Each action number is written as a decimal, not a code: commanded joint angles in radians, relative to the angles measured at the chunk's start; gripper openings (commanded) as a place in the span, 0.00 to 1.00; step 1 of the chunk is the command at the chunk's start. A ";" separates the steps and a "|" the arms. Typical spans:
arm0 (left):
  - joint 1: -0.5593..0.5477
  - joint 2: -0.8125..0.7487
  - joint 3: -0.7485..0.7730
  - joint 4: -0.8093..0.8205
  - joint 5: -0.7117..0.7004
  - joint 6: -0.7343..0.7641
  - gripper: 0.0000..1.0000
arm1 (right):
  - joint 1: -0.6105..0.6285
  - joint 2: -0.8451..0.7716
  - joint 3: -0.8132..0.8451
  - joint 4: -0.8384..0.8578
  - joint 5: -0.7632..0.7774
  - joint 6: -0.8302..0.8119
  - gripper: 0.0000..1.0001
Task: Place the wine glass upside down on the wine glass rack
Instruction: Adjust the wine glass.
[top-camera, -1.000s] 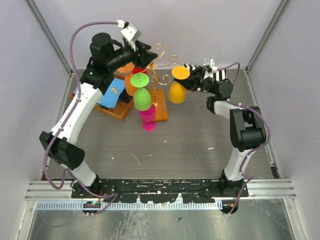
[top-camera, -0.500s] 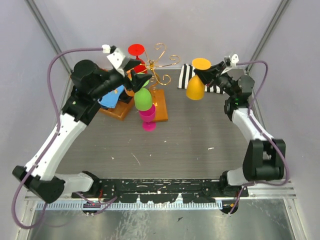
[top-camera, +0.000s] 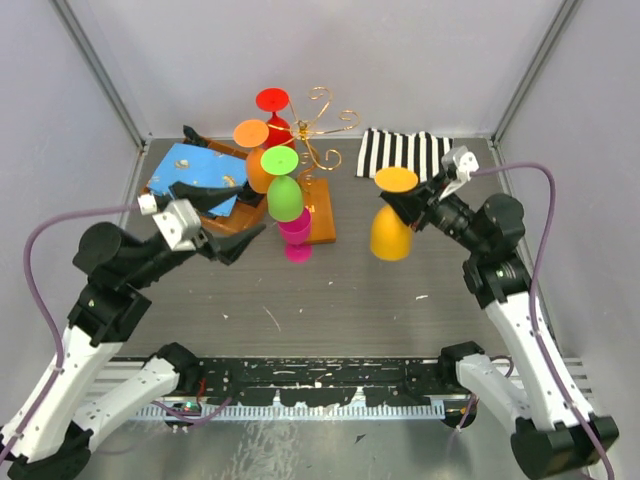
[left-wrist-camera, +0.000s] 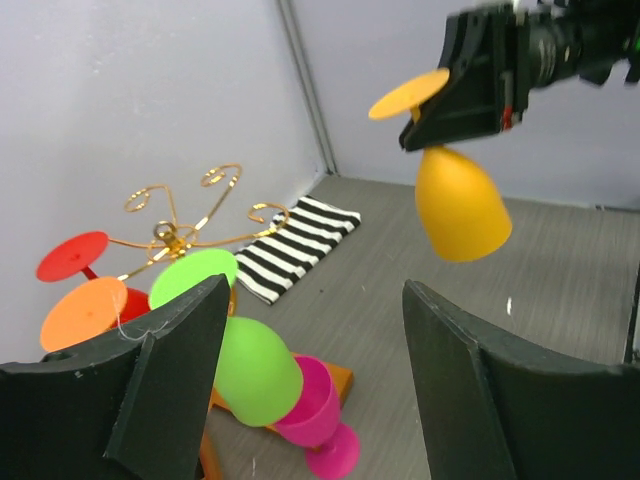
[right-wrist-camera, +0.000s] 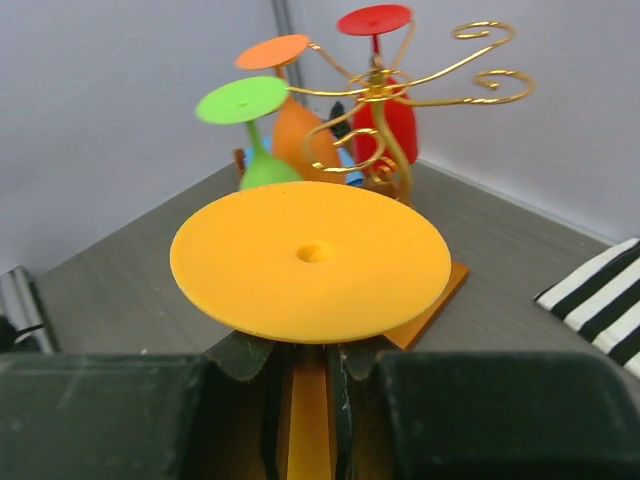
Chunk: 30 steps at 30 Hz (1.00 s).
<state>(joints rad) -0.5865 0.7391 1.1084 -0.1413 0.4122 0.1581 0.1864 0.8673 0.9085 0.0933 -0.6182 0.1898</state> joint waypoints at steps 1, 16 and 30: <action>-0.011 -0.090 -0.092 0.021 0.100 0.129 0.77 | 0.076 -0.144 0.004 -0.204 0.063 0.058 0.01; -0.144 0.009 -0.063 -0.050 0.070 0.446 0.74 | 0.125 -0.210 0.029 -0.322 -0.051 0.170 0.01; -0.615 0.256 -0.054 0.153 -0.518 0.879 0.61 | 0.198 -0.175 -0.059 -0.173 -0.173 0.174 0.01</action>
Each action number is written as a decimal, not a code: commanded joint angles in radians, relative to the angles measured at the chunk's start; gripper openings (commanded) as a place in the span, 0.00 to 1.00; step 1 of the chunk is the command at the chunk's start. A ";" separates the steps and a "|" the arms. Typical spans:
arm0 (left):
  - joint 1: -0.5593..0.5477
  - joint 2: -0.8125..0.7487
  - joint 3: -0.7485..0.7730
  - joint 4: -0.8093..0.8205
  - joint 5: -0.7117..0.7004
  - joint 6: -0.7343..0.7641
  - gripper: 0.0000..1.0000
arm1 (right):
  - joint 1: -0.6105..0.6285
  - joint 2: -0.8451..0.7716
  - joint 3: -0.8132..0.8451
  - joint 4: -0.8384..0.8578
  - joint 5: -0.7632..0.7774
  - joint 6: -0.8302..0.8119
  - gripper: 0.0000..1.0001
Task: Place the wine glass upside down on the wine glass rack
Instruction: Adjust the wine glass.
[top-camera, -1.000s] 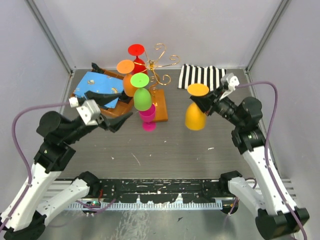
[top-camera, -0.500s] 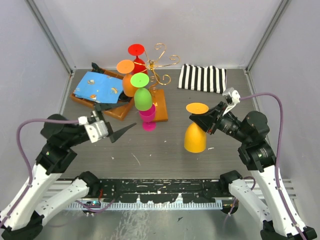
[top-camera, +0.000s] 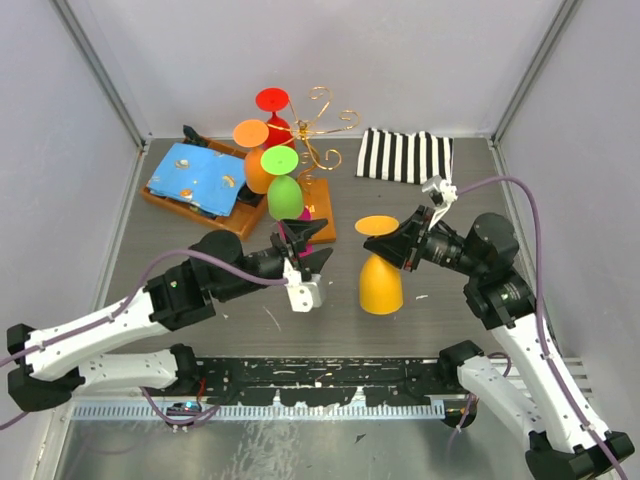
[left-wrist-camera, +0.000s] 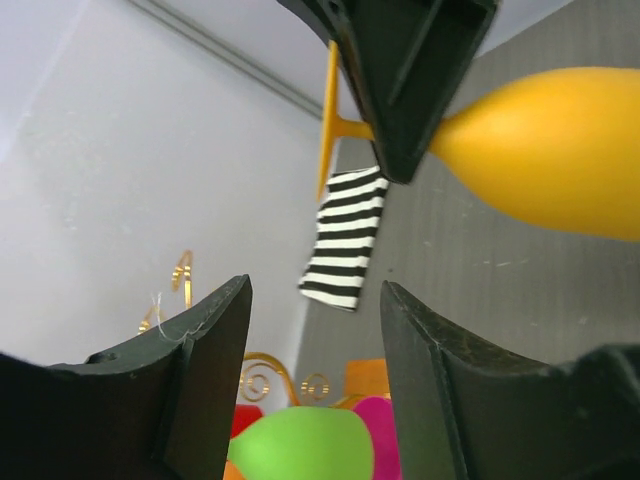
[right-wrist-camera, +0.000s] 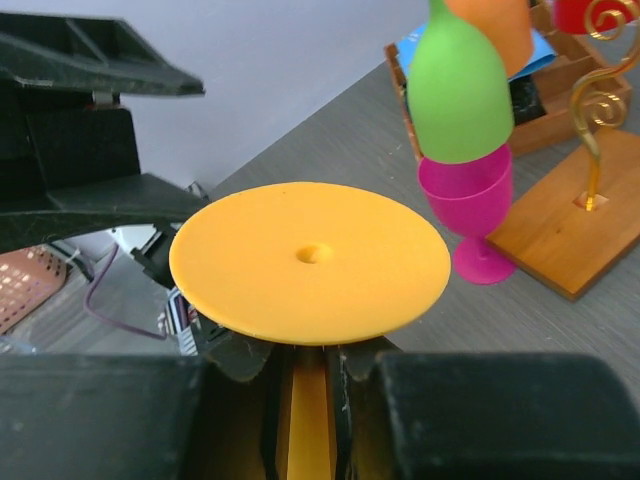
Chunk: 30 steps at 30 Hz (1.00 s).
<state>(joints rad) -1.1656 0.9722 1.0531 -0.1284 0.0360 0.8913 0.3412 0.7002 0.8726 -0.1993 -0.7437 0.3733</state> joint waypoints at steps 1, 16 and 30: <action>-0.045 0.030 0.003 0.150 -0.142 0.162 0.60 | 0.060 -0.005 -0.028 0.122 -0.040 -0.025 0.01; -0.115 0.030 0.013 0.061 -0.130 0.214 0.58 | 0.213 0.027 0.006 0.145 0.045 -0.050 0.01; -0.145 0.080 0.059 0.055 -0.194 0.212 0.41 | 0.213 0.019 0.013 0.161 -0.038 -0.070 0.00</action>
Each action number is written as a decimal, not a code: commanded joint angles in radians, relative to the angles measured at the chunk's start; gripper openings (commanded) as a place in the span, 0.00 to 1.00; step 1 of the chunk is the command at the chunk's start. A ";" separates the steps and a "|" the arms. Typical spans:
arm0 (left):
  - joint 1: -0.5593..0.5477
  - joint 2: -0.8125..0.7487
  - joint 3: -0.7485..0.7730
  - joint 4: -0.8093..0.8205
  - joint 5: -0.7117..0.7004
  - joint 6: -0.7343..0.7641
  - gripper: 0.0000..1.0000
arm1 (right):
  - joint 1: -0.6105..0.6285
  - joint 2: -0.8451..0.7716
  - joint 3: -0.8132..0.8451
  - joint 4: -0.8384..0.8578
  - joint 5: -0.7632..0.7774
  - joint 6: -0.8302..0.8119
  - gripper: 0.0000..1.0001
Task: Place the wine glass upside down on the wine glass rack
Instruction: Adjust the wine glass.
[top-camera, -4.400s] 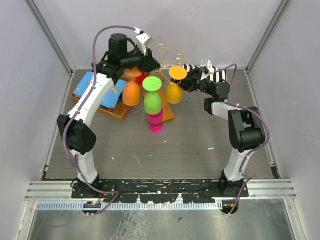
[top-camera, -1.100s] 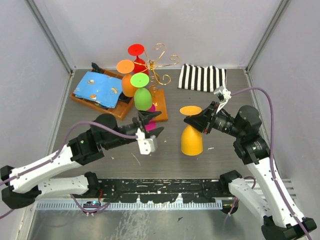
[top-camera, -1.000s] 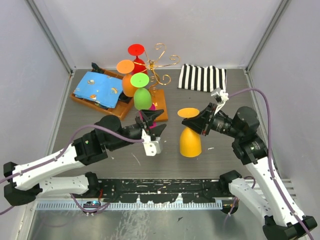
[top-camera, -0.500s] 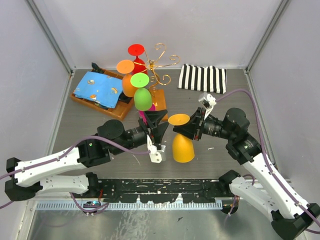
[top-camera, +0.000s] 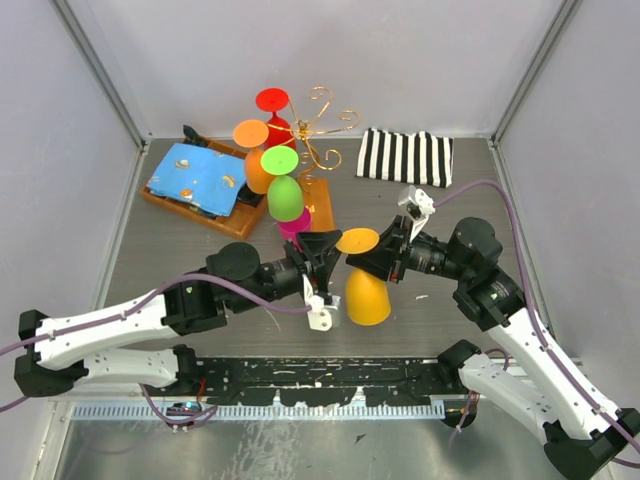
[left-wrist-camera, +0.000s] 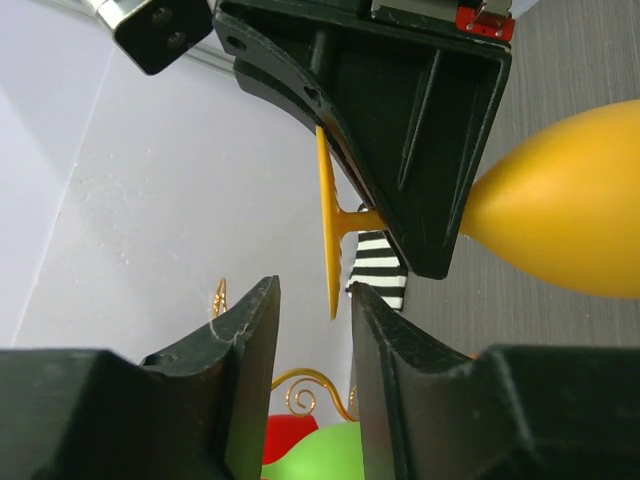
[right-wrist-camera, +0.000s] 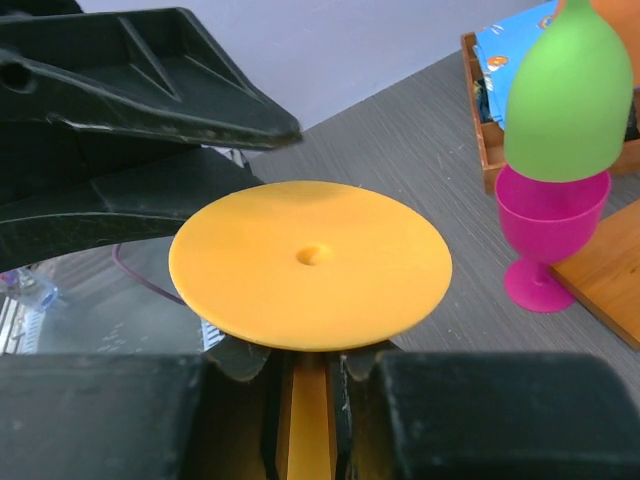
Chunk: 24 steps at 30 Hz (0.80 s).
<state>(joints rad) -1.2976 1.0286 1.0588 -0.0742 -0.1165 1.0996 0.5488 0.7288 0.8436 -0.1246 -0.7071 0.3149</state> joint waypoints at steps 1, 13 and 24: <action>-0.016 0.030 0.060 0.001 -0.046 0.008 0.40 | 0.005 -0.005 0.047 0.083 -0.099 -0.016 0.00; -0.059 0.046 0.086 0.045 -0.132 0.020 0.00 | 0.005 -0.041 0.005 0.108 -0.040 0.006 0.14; -0.090 0.085 0.107 0.091 -0.243 0.017 0.00 | 0.005 -0.091 -0.095 0.328 0.046 0.095 0.37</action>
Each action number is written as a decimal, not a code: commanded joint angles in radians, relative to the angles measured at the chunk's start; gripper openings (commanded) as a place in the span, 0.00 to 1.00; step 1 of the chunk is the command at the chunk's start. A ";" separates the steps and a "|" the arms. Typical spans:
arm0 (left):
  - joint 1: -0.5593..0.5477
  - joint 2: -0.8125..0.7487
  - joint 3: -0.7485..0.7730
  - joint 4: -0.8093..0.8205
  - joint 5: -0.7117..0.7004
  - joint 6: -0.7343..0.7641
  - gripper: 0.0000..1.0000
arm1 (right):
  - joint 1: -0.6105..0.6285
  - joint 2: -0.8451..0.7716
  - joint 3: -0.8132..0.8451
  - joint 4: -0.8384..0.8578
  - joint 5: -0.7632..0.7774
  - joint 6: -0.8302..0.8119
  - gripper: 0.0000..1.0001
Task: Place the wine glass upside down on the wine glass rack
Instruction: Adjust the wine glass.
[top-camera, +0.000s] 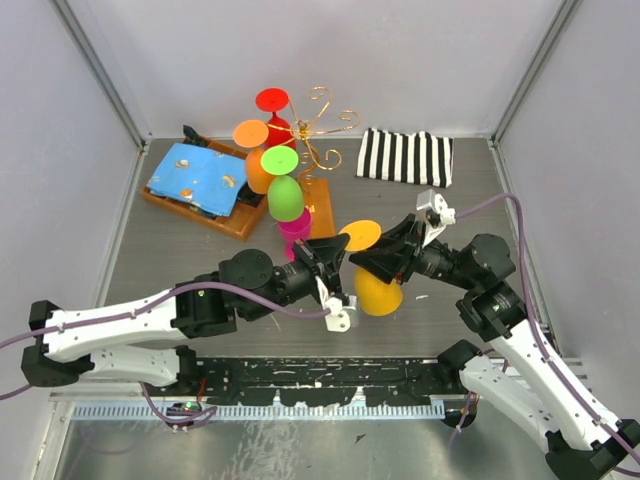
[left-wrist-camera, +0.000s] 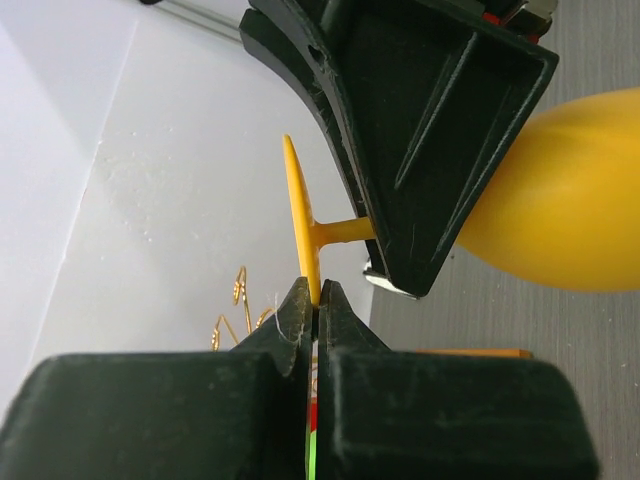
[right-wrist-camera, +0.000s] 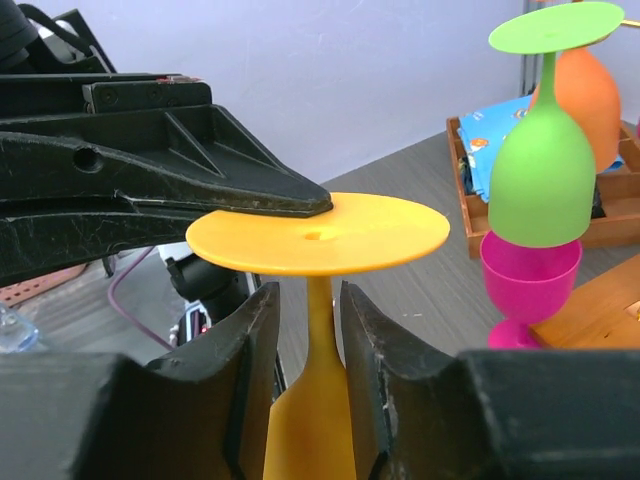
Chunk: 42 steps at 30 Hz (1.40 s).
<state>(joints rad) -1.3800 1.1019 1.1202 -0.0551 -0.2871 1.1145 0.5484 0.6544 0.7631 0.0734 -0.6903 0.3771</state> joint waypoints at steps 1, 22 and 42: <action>-0.009 0.013 0.048 0.077 -0.079 0.002 0.00 | 0.005 -0.024 -0.028 0.152 0.035 0.038 0.38; -0.037 0.013 0.063 0.106 -0.111 0.010 0.00 | 0.005 -0.070 -0.148 0.303 0.117 0.069 0.01; -0.044 -0.005 0.035 0.088 -0.143 0.002 0.52 | 0.006 -0.095 -0.171 0.351 0.188 0.030 0.00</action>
<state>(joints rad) -1.4212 1.1229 1.1374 0.0093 -0.4034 1.1259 0.5526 0.5674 0.5774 0.3958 -0.5564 0.4412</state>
